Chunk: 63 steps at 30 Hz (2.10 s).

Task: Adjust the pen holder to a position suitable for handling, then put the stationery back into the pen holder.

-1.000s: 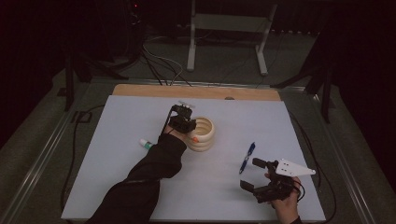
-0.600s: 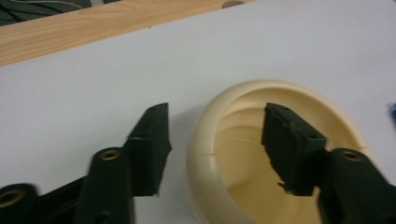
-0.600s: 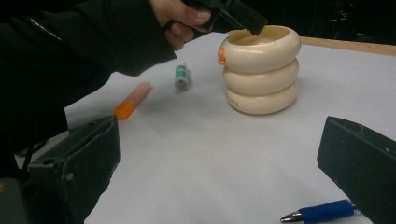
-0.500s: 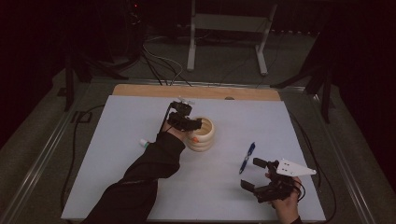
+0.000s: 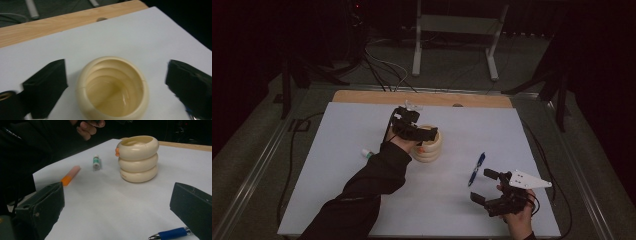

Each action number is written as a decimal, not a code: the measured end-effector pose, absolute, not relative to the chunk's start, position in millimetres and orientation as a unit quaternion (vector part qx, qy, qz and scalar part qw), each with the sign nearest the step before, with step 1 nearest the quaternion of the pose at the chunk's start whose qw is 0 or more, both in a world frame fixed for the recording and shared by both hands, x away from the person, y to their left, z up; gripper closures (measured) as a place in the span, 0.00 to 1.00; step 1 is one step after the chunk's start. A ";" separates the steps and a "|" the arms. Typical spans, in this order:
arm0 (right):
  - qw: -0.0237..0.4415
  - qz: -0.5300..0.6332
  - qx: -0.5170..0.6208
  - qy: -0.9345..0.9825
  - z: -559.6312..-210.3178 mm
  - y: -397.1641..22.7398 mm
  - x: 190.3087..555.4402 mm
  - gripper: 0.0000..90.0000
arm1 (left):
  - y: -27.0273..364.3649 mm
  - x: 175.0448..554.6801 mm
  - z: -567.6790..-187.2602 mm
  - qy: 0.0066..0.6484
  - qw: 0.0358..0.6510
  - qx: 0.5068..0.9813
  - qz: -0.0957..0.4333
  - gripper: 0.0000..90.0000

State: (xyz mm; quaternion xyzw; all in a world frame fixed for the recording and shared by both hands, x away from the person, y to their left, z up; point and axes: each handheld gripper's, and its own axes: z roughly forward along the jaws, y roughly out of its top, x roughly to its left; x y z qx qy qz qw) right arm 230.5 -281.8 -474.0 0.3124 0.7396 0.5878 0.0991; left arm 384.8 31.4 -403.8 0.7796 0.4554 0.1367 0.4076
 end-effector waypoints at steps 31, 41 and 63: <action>0.139 0.617 0.328 0.702 -453.8 -299.0 224.9 0.00 | -24.8 320.6 -416.1 0.383 0.483 0.781 0.098 0.02; 0.155 0.625 0.337 0.687 -447.9 -304.6 222.8 0.00 | -40.9 303.4 -432.5 0.384 0.497 0.773 0.091 0.02; 0.154 0.636 0.343 0.674 -445.9 -310.2 222.2 0.00 | -80.2 277.5 -475.9 0.381 0.475 0.788 0.085 0.02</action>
